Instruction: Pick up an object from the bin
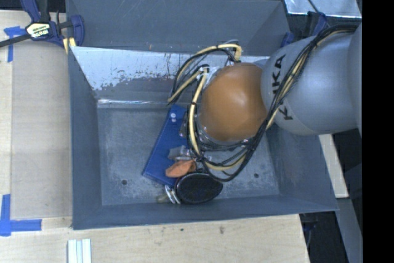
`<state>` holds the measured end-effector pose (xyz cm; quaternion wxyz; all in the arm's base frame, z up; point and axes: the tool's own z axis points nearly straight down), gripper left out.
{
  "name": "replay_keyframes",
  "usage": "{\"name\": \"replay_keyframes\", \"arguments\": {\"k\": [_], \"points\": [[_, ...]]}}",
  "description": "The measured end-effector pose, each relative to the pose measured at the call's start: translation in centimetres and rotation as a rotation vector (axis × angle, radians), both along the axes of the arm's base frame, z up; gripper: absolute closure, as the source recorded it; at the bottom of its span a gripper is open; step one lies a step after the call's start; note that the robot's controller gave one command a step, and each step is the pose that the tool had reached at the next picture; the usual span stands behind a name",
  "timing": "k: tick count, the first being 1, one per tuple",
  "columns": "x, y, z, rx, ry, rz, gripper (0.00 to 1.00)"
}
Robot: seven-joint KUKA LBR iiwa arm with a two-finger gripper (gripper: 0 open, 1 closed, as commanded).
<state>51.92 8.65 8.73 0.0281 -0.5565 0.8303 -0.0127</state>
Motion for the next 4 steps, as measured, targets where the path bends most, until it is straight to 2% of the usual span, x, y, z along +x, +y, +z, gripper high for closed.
{"name": "replay_keyframes", "arguments": {"k": [1,2,3,4], "points": [[7.0,-2.5,1.1,-0.012,0.059,0.135,1.00],[7.0,-2.5,1.1,-0.012,0.059,0.134,1.00],[8.4,-2.1,5.3,-0.013,0.065,0.149,1.00],[8.5,-2.9,11.4,-0.012,0.061,0.156,1.00]]}}
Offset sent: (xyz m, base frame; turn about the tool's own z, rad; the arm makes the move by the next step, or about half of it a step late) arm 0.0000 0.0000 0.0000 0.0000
